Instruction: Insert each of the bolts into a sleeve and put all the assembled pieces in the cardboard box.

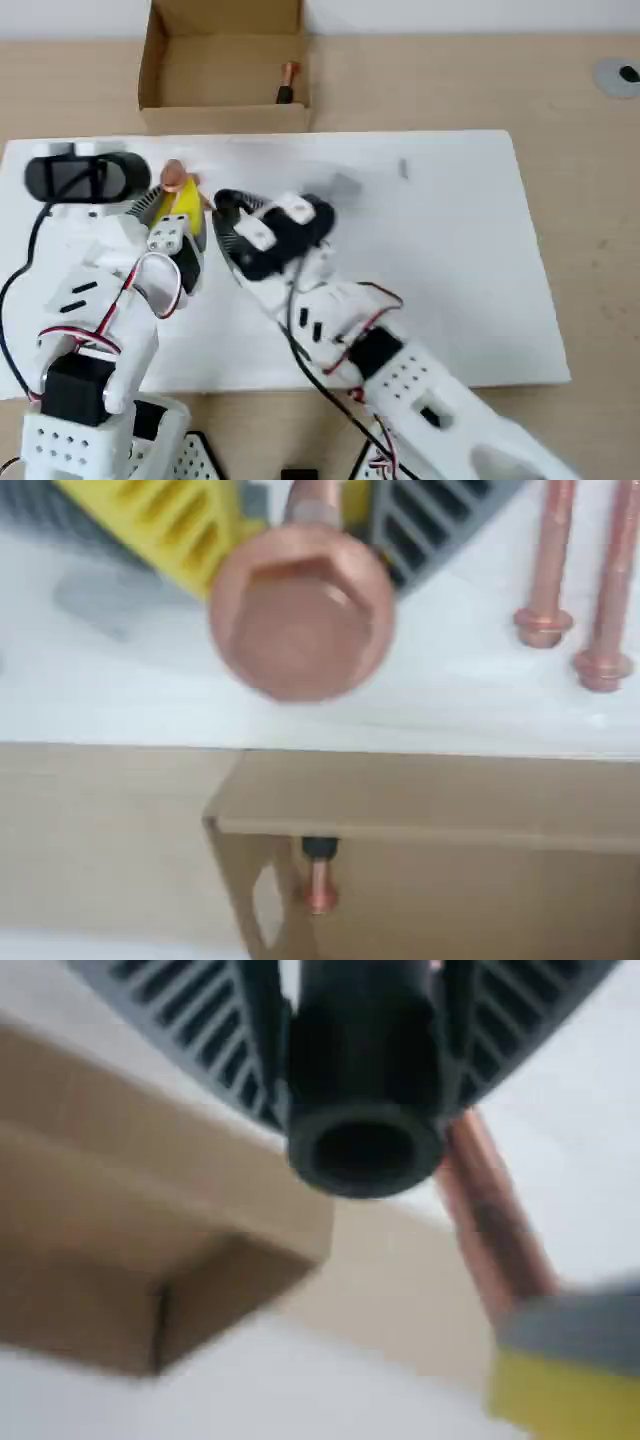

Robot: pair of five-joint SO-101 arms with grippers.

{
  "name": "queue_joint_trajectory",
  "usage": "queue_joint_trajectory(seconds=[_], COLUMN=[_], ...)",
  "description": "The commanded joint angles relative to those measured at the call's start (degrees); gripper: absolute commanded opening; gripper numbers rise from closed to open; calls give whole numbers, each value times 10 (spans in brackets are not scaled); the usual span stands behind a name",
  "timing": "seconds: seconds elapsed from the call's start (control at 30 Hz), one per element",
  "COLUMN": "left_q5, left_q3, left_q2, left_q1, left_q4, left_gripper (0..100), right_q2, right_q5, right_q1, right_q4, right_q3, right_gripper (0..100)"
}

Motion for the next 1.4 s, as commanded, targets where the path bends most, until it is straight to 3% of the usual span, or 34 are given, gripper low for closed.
queue_joint_trajectory(seconds=[0.0,0.23,0.33,0.63,1.0,1.17,1.37], left_q5=[-5,-8,-5,28,36,-16,-42], left_q3=[-30,-104,-145,-156,-143,-127,-164], left_q2=[1,21,61,87,-14,-37,-36], left_q1=[-4,-18,-13,57,105,110,113], left_q4=[-17,-18,21,76,79,84,154], left_gripper=[6,9,8,7,8,7,9], right_q2=[-43,-63,-87,-104,-104,-104,-104], right_q5=[-4,-5,-5,-44,-69,-68,-67], right_q1=[8,7,7,-8,-35,-33,-33], right_q4=[-13,-16,-16,-4,25,25,25], right_q3=[15,68,77,84,80,82,82], right_gripper=[9,9,9,9,9,9,9])
